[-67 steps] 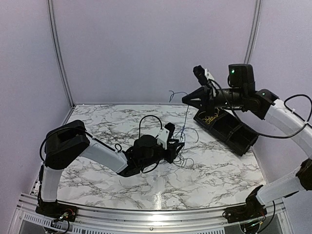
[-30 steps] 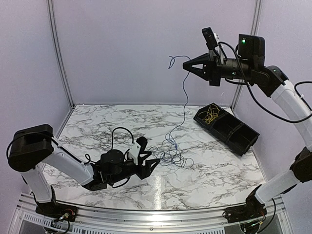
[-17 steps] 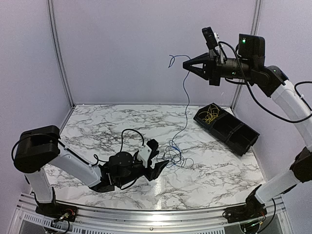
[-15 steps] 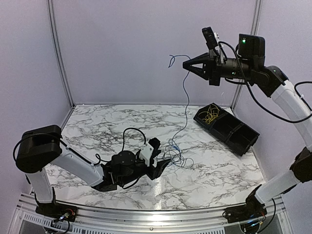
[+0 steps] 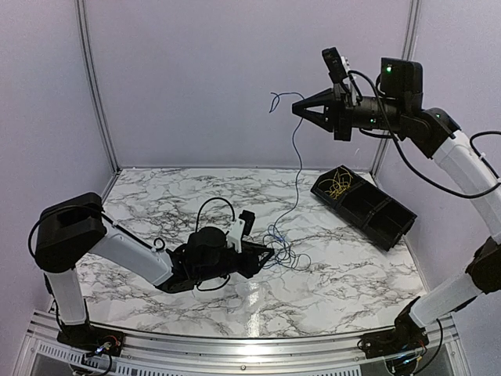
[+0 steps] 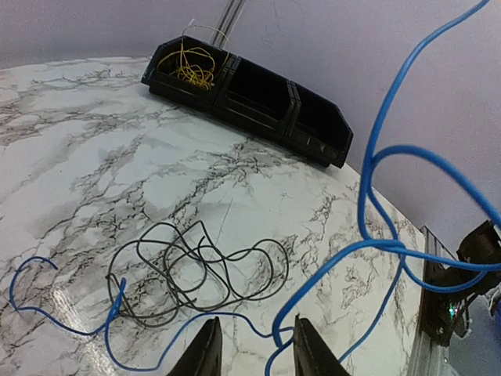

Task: Untangle the cables

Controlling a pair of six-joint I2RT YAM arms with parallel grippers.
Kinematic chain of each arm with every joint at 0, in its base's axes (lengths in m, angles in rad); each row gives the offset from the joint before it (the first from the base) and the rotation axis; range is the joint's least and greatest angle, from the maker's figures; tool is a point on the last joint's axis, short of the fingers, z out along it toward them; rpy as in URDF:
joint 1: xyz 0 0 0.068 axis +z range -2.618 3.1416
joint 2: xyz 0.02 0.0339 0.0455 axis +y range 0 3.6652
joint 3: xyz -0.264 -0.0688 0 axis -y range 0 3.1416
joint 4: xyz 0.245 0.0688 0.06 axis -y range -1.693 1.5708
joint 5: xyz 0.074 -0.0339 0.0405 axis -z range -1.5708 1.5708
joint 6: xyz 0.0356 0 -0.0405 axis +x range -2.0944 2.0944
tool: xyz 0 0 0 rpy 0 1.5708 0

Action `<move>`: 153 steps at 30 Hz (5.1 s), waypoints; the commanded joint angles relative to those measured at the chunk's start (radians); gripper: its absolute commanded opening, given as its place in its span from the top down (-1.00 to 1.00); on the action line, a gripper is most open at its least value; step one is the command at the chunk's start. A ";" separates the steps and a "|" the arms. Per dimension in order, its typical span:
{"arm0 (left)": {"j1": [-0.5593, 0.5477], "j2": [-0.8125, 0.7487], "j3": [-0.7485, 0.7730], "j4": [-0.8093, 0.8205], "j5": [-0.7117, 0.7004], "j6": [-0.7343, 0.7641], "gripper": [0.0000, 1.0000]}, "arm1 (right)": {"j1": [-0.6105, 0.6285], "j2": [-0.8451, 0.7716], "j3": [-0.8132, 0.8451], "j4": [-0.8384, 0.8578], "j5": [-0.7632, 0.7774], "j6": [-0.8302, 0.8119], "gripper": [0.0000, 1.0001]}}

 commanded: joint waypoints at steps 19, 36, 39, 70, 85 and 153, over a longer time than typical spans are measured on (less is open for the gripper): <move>-0.004 0.153 -0.001 -0.026 0.117 -0.097 1.00 | -0.033 -0.020 0.299 -0.059 0.226 -0.122 1.00; -0.004 -0.065 -0.103 -0.071 -0.022 0.014 0.12 | -0.041 -0.039 0.116 -0.013 0.433 -0.224 1.00; -0.004 -0.157 -0.085 -0.182 -0.049 0.072 0.00 | -0.047 -0.052 0.037 0.006 0.471 -0.240 1.00; 0.031 -0.147 0.451 -0.683 -0.210 -0.094 -0.47 | -0.139 -0.096 -0.266 0.082 0.671 -0.285 1.00; 0.055 0.263 0.768 -0.626 -0.067 -0.385 -0.29 | -0.013 -0.044 -0.292 0.037 0.670 -0.273 1.00; 0.157 0.481 0.690 -0.387 -0.026 -0.643 0.79 | 0.010 -0.058 -0.126 -0.092 0.187 -0.105 1.00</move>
